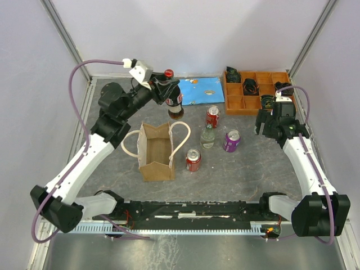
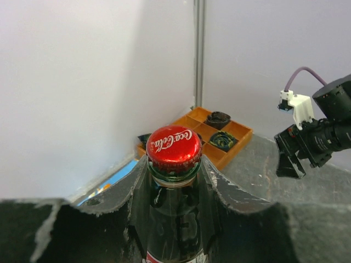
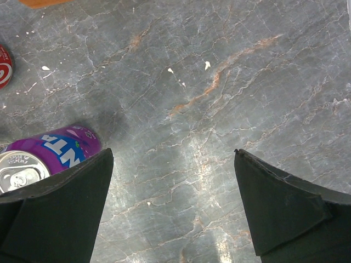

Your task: Place the beverage into the canvas bag

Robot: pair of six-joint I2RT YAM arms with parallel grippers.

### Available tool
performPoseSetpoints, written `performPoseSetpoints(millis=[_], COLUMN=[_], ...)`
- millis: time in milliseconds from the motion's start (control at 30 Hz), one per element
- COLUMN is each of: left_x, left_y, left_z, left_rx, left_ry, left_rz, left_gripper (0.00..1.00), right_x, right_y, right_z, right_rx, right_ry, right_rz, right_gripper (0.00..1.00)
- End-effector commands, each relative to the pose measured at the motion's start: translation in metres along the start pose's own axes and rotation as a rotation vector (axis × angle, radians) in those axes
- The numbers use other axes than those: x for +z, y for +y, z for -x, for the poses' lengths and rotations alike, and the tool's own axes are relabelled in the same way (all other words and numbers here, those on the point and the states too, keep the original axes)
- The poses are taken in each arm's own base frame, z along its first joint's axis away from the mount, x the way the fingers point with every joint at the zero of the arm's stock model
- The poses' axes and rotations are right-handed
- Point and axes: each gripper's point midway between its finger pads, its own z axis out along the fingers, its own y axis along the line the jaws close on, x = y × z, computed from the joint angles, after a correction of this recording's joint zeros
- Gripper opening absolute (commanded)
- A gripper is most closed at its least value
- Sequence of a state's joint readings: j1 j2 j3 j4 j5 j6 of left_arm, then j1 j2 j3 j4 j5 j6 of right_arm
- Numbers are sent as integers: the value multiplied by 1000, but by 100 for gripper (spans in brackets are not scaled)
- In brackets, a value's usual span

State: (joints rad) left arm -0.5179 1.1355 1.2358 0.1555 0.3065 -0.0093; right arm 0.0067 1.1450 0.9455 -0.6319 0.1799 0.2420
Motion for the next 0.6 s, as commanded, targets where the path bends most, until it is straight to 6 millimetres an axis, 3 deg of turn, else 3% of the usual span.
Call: performPoseSetpoints(millis=[0,133,567], left_x=[-32,-47,-62], left_y=[10,12,5], left_z=[81,76,3], left_rx=[124,137,70], left_ry=[-167,-118,3], left_rz=[96,121,105], left_gripper=[3,3,3], right_x=[2,6,9], right_y=[9,13,17], right_z=[15,18,26], right_rx=[18,18,-10], right_ry=[-50,-46,-43], right_rz=[36,52,64], right_gripper=[99,99,99])
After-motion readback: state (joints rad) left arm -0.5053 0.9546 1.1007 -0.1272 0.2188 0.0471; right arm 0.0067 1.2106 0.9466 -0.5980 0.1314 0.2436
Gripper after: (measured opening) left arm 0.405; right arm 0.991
